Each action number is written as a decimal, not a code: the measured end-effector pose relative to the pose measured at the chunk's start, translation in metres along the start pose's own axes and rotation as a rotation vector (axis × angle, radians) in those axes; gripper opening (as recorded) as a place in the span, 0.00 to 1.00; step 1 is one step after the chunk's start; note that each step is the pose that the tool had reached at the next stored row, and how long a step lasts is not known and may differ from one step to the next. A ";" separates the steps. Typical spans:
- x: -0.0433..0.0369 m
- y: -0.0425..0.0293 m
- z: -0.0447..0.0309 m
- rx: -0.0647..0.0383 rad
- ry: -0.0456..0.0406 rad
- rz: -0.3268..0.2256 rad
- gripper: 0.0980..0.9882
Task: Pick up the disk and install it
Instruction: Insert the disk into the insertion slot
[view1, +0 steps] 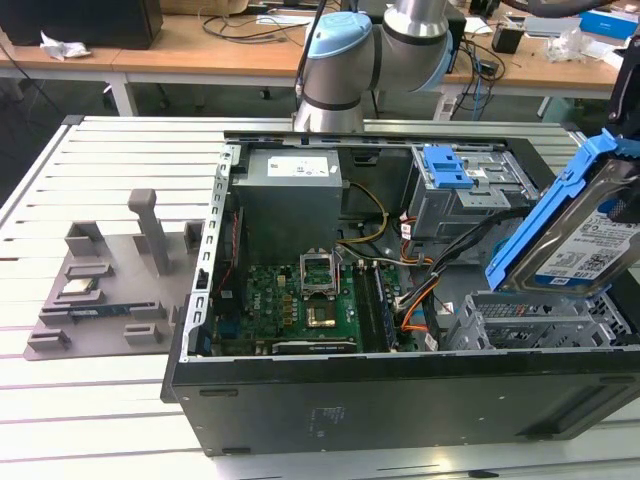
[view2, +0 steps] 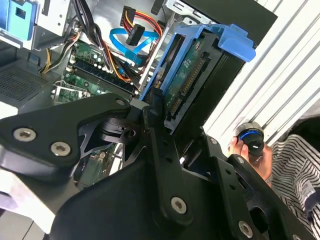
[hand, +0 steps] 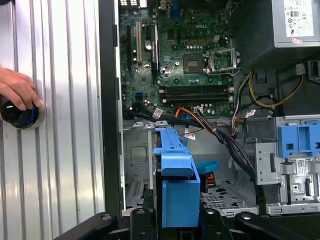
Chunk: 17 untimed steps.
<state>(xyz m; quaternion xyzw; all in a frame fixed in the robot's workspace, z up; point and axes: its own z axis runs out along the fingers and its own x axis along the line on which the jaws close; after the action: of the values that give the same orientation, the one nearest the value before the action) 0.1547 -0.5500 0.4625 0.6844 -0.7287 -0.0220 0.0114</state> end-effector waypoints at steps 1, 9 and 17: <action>0.0000 -0.0008 0.0029 0.000 -0.0001 0.000 0.30; 0.0003 -0.0024 0.0233 0.000 0.0002 -0.001 0.30; 0.0015 -0.0034 0.0431 0.000 0.0000 -0.001 0.30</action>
<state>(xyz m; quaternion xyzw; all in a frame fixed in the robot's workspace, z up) 0.1560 -0.5510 0.4192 0.6847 -0.7284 -0.0220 0.0114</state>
